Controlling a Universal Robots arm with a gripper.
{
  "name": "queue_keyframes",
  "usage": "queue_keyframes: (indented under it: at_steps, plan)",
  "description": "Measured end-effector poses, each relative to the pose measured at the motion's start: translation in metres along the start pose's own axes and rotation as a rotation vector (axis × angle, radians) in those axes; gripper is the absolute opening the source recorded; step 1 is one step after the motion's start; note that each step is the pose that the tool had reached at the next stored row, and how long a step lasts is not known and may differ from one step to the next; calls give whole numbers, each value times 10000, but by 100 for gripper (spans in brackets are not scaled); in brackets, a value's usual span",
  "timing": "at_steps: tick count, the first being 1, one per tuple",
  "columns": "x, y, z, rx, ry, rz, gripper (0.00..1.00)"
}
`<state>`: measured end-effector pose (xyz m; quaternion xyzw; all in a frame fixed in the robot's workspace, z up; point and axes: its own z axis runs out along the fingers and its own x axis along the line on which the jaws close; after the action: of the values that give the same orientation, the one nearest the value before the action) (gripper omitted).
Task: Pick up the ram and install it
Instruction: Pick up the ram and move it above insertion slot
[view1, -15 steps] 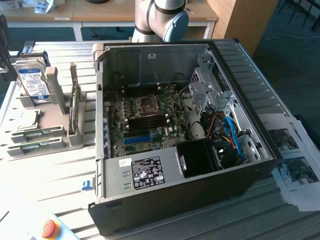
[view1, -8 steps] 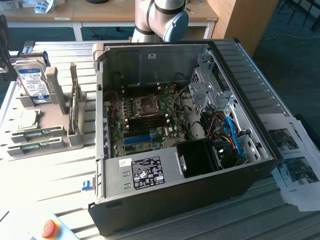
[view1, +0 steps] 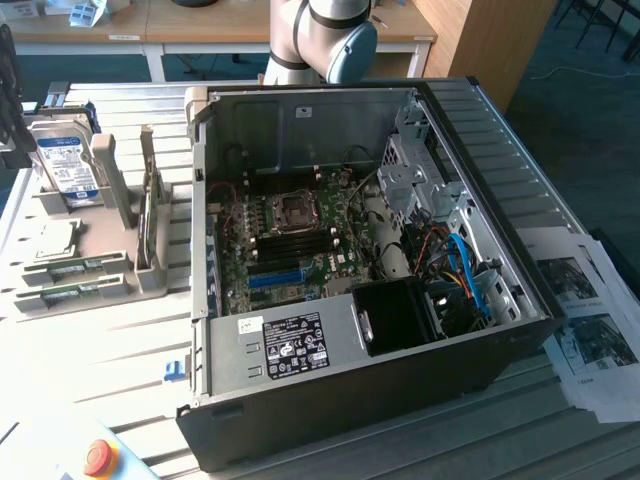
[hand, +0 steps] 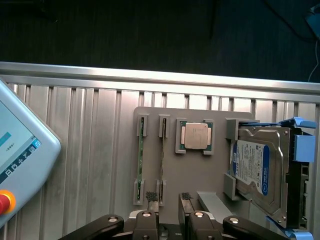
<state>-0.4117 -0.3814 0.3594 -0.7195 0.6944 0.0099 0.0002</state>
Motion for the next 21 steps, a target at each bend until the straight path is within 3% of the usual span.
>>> queue_keyframes:
  at_steps: [21]
  plan:
    - [79,2,-2,-6,7,1,29]
